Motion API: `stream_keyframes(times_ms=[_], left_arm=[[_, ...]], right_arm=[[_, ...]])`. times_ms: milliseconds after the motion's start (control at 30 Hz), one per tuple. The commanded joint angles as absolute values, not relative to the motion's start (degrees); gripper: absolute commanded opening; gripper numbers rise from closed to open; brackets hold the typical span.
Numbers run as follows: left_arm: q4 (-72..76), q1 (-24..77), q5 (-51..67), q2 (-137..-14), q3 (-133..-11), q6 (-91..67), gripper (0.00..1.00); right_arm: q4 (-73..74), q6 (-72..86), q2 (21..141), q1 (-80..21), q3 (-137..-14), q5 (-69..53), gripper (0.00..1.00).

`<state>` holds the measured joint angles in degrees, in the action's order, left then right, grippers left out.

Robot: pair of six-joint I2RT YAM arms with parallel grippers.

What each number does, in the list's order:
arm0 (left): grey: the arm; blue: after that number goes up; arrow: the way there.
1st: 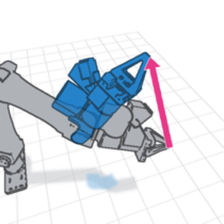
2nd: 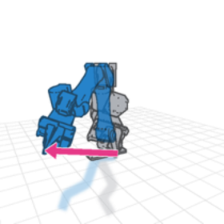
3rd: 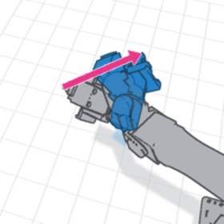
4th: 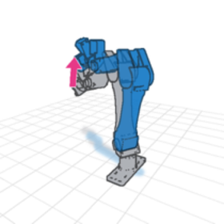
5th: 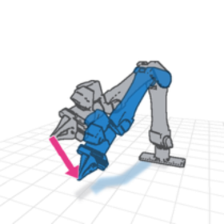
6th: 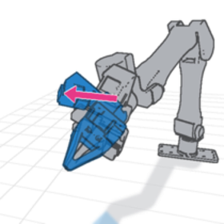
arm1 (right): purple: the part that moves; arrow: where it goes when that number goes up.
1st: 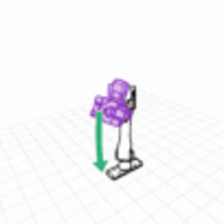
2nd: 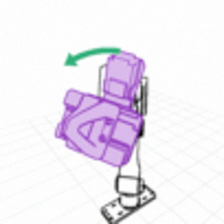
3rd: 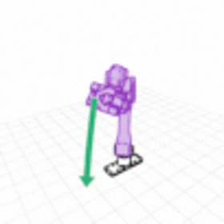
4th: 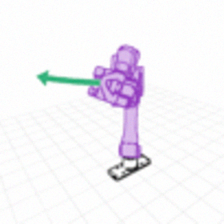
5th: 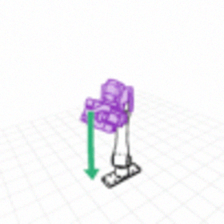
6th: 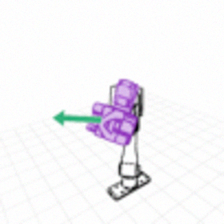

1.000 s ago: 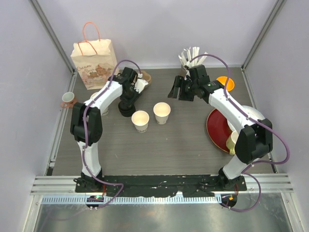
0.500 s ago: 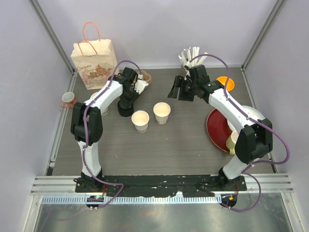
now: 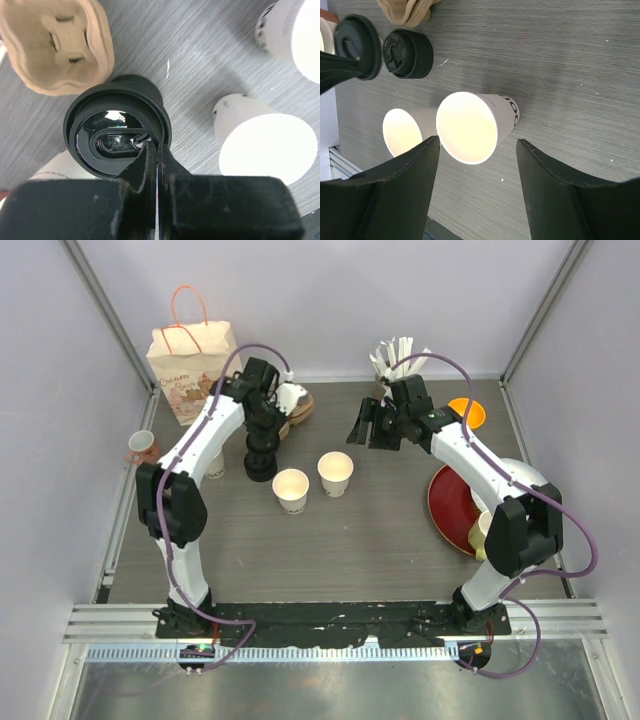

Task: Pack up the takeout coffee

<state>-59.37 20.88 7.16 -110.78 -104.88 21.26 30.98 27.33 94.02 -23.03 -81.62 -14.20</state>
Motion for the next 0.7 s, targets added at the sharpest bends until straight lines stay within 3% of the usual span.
stream_keyframes(times_ms=[0, 367, 667], left_arm=[[-62.5, 20.9, 16.2, -104.2, -111.2, 19.6, 0.0], [-67.2, 35.1, 27.0, -108.4, -119.6, 17.7, 0.0], [-59.6, 42.0, 18.7, -113.3, -116.1, 18.5, 0.0]], right_arm=[[30.2, 26.6, 92.2, -22.6, -83.4, -13.0, 0.68], [30.5, 26.9, 87.2, -13.7, -79.7, -14.1, 0.69], [30.3, 26.2, 83.6, -10.0, -74.9, -14.9, 0.69]])
